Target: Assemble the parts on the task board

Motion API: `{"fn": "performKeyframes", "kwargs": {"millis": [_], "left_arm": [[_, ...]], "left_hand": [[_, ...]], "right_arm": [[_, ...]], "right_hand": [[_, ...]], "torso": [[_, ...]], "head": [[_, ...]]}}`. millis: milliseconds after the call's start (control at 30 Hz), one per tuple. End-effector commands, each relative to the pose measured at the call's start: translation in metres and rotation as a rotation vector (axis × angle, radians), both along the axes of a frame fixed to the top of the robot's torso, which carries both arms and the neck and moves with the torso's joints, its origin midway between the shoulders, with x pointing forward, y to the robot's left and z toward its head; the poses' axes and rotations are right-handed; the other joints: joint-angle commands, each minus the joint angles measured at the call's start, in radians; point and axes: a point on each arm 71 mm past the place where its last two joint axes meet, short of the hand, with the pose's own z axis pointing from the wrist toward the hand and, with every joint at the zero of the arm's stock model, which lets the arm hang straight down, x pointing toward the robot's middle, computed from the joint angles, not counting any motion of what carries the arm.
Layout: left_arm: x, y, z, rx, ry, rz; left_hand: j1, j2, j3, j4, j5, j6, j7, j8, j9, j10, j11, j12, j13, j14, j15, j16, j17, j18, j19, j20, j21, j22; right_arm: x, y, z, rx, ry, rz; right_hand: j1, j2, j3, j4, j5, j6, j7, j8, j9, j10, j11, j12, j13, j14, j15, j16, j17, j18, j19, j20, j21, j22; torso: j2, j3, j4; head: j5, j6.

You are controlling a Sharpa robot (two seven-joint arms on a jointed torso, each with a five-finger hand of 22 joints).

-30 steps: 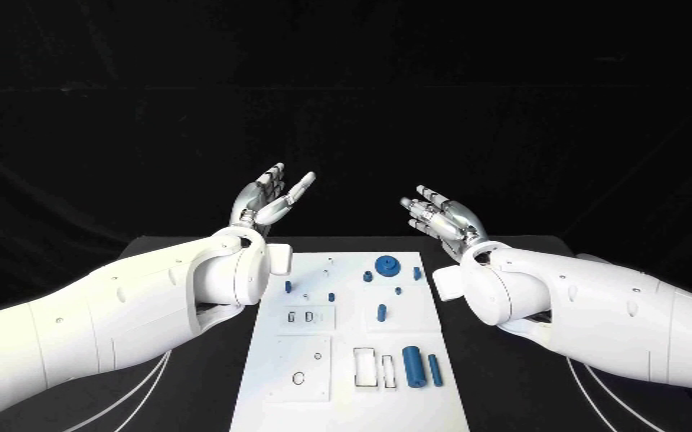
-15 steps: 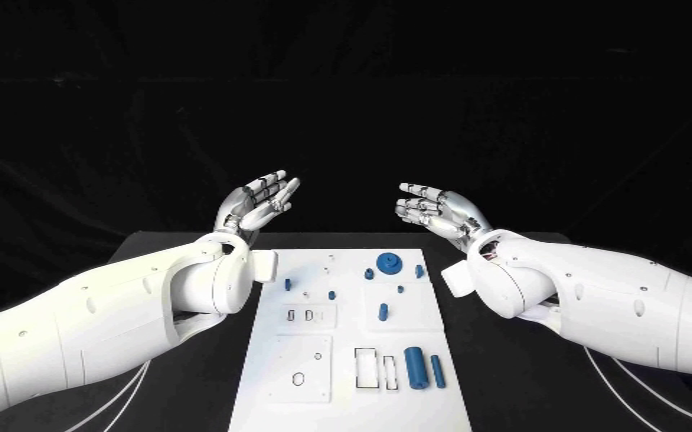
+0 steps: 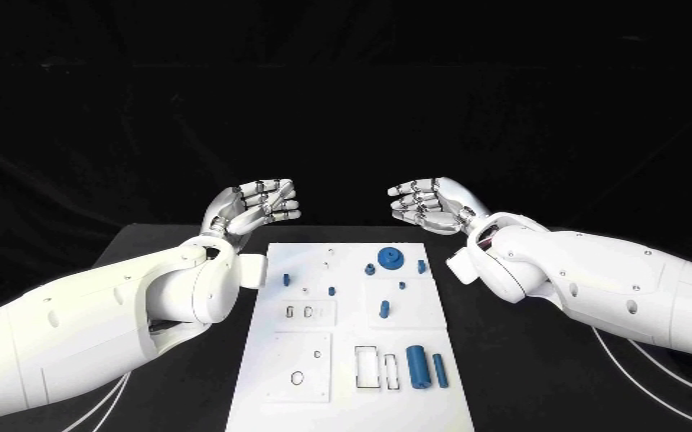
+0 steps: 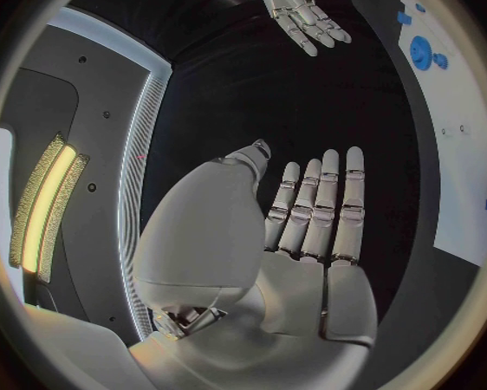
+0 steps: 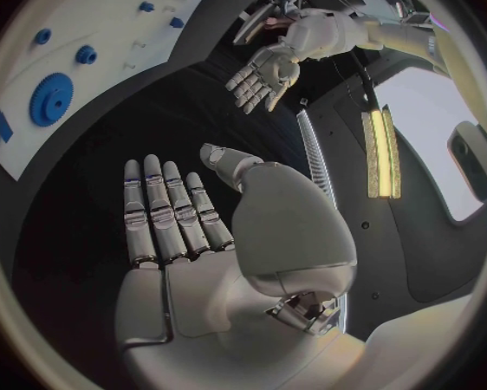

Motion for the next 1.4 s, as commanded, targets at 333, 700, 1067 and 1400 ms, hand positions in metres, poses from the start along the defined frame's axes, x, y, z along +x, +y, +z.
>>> {"fn": "performKeyframes", "kwargs": {"millis": [333,700,1067,1400], "left_arm": [[-0.019,-0.012,0.016,-0.050,-0.003,-0.110],[-0.028,-0.017,0.023,-0.062,0.002,-0.146],[-0.030,-0.017,0.031,-0.065,-0.005,-0.160],[-0.030,-0.015,0.035,-0.065,-0.009,-0.165]], "left_hand": [[0.019,-0.023,0.022,0.000,-0.003,0.030,0.027,0.004,-0.001,0.063,-0.015,-0.015,-0.004,0.068,-0.022,0.038,0.035,0.022,0.070,-0.031,0.065,0.027],[0.018,-0.028,0.022,0.000,-0.003,0.028,0.031,0.000,-0.004,0.064,-0.013,-0.025,-0.005,0.063,-0.020,0.036,0.040,0.022,0.083,-0.040,0.081,0.034],[0.016,-0.029,0.021,0.001,-0.003,0.027,0.033,-0.002,-0.005,0.064,-0.011,-0.031,-0.005,0.059,-0.018,0.034,0.043,0.022,0.089,-0.044,0.089,0.038],[0.016,-0.030,0.021,0.001,-0.003,0.027,0.033,-0.003,-0.005,0.064,-0.011,-0.033,-0.005,0.057,-0.018,0.034,0.043,0.022,0.091,-0.045,0.091,0.039]], "right_arm": [[-0.002,0.024,-0.002,-0.662,-0.171,0.164],[-0.002,0.040,-0.002,-0.850,-0.261,0.182],[-0.002,0.050,0.000,-0.910,-0.321,0.163],[-0.001,0.055,-0.002,-0.941,-0.326,0.169]], "right_hand": [[0.018,-0.081,-0.056,-0.024,0.025,0.223,-0.001,0.070,0.042,0.283,-0.107,-0.001,0.014,0.497,-0.155,0.258,0.183,0.024,0.394,-0.147,0.339,0.173],[-0.002,-0.127,-0.025,0.032,0.042,0.226,-0.015,0.047,0.066,0.273,-0.118,-0.016,0.058,0.602,-0.172,0.728,0.621,-0.031,0.567,-0.172,0.803,0.673],[0.002,-0.138,-0.015,0.058,0.045,0.224,-0.009,0.045,0.087,0.229,-0.109,-0.028,0.073,0.629,-0.161,1.024,0.934,-0.085,0.694,-0.159,1.082,1.055],[0.009,-0.138,-0.008,0.068,0.045,0.223,-0.011,0.045,0.098,0.234,-0.110,-0.020,0.085,0.635,-0.159,1.094,1.007,-0.099,0.726,-0.155,1.148,1.151]], "torso": [[0.063,-0.0130,0.0217],[0.099,-0.0166,0.0339],[0.118,-0.0192,0.0455],[0.128,-0.0211,0.0559]], "head": [[-0.022,-0.004],[-0.030,0.000],[-0.039,0.005],[-0.047,0.003]]}}
